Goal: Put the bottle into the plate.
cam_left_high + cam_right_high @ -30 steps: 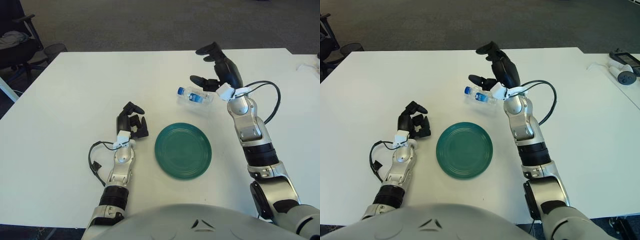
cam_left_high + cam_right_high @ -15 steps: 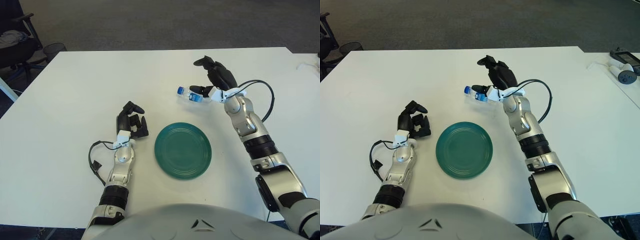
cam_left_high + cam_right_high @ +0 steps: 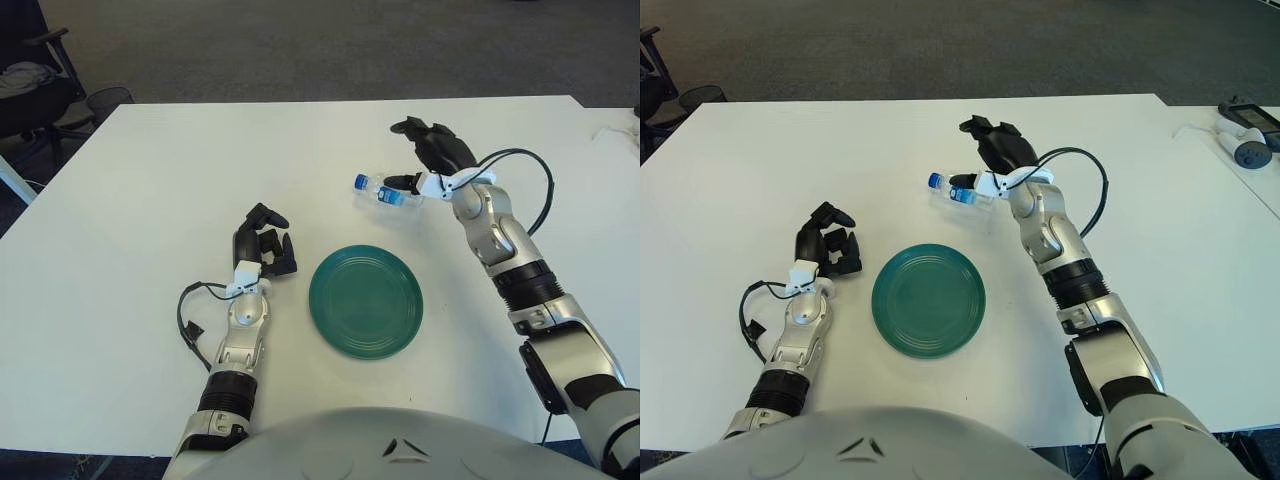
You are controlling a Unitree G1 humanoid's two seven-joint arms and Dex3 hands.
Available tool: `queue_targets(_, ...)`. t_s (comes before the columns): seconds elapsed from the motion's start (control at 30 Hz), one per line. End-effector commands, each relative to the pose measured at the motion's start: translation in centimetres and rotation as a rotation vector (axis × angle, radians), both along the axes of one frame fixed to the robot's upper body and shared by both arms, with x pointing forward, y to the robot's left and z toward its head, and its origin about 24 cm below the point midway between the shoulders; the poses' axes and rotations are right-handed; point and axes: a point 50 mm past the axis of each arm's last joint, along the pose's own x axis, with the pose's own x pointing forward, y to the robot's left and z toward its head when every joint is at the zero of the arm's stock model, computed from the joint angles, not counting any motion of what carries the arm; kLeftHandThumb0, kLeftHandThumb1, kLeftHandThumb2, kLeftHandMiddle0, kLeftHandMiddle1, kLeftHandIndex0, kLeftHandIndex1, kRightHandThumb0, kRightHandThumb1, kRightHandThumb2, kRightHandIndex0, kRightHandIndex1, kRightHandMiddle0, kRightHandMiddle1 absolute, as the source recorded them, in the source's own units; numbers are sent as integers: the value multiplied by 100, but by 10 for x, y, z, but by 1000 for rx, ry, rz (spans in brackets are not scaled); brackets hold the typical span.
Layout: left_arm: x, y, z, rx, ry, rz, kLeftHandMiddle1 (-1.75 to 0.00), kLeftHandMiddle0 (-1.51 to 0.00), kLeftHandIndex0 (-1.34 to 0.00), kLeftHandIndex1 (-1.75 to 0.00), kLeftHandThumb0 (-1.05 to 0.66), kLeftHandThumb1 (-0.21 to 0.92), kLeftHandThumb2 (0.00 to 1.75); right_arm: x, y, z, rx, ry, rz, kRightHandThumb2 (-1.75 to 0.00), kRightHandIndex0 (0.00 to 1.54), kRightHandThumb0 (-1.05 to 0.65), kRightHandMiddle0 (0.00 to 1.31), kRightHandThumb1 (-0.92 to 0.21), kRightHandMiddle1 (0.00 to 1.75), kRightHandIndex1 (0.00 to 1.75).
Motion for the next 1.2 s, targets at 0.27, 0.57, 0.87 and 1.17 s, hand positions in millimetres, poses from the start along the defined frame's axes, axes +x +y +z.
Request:
queue_targets(0.27,-9,2,-17,0,105,-9,-175,-131,-79,-175,-57,10,158,3,-4,1,-72,17,-24,-34,0,-73,0,-89,54,43)
queue_targets(0.57,-9,1,-18,-16,108,-10,-175,-131,-79,-175,-57,10,158,5,-2,-7,-114,45,-25,-30,1,-74,0,-91,56,48)
queue_targets(0.87,-8,-1,-17,1,104,9,-175,-131,-79,-175,-57,11,158,9,5,-22,-194,97,-14,-30,0,-75,0,-92,58,46)
queue_targets(1.17,-8,-1,-17,9,101,-7,-175,-131,-80,-175,-57,10,159,9,11,-35,-270,151,14,-31,0,-74,0,-92,55,42)
